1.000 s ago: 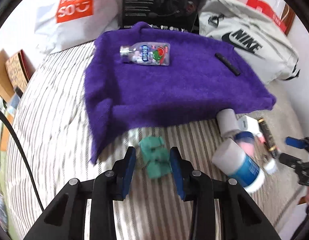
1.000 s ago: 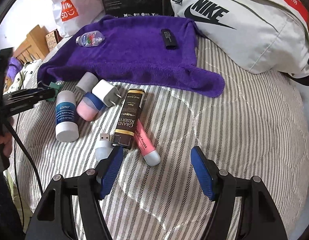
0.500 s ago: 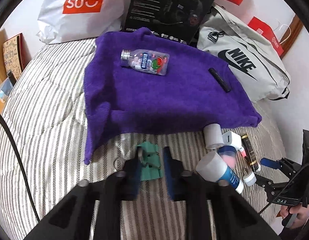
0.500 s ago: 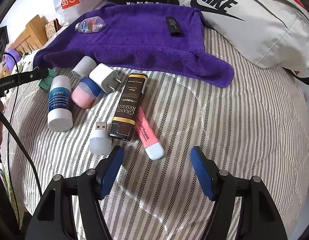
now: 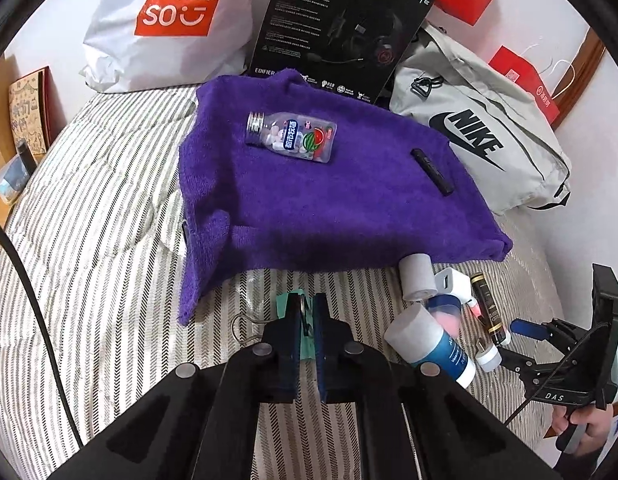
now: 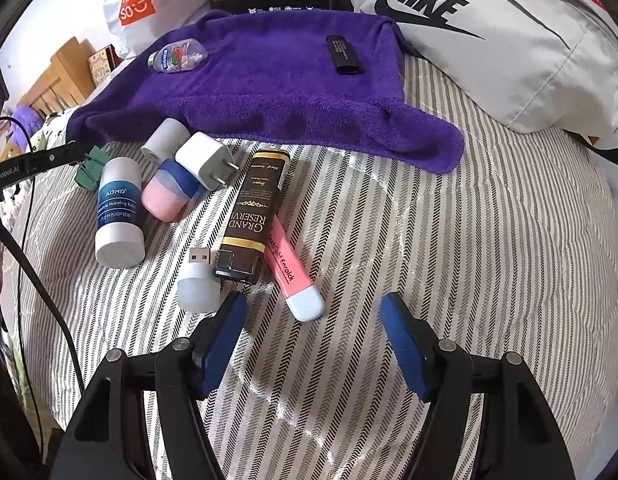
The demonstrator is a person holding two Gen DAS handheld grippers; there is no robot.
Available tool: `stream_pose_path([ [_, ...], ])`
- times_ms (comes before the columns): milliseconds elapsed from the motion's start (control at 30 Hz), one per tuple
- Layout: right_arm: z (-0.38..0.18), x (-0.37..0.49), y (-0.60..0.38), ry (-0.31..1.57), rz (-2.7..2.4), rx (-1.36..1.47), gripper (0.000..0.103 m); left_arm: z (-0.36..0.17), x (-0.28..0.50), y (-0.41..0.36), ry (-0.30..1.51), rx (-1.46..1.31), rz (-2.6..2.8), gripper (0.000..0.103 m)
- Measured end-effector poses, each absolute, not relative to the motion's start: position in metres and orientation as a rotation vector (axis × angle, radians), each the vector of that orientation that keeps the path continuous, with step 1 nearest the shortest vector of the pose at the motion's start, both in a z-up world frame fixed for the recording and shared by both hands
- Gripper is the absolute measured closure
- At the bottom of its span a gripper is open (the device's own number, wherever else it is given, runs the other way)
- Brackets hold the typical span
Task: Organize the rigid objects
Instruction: 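Lift the green binder clip off the bed with the left tool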
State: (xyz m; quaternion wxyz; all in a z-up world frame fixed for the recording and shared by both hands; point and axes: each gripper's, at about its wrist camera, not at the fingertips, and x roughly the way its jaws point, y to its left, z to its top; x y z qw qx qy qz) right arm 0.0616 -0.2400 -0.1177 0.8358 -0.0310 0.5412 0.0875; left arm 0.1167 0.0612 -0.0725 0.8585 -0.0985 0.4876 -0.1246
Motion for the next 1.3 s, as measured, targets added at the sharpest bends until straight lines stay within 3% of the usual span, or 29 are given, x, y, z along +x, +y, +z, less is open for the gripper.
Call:
stream_pose_path([
  [300, -0.118, 0.061, -0.235, 1.151, 0.190, -0.081, 0.033, -0.077, 0.108, 0.057, 1.030, -0.142, -0.236, 0.089],
  [367, -0.119, 0.060, -0.235, 1.149, 0.190, -0.088, 0.033, -0.077, 0.104, 0.055, 1.032, -0.119, -0.230, 0.074],
  [433, -0.119, 0.060, -0.234, 1.150, 0.193, -0.092, 0.032, -0.076, 0.097, 0.056, 1.024, -0.091, -0.201, 0.046],
  [467, -0.119, 0.059, -0.234, 1.150, 0.195, -0.093, 0.032, -0.076, 0.094, 0.058, 1.018, -0.086, -0.195, 0.043],
  [900, -0.120, 0.053, -0.232, 1.159, 0.194, -0.110, 0.031, -0.081, 0.095, 0.057, 0.990, 0.132, -0.210, 0.042],
  [1300, -0.122, 0.060, -0.226, 1.164, 0.196, -0.138, 0.028, -0.080, 0.104, 0.103, 0.987, -0.042, -0.125, 0.042],
])
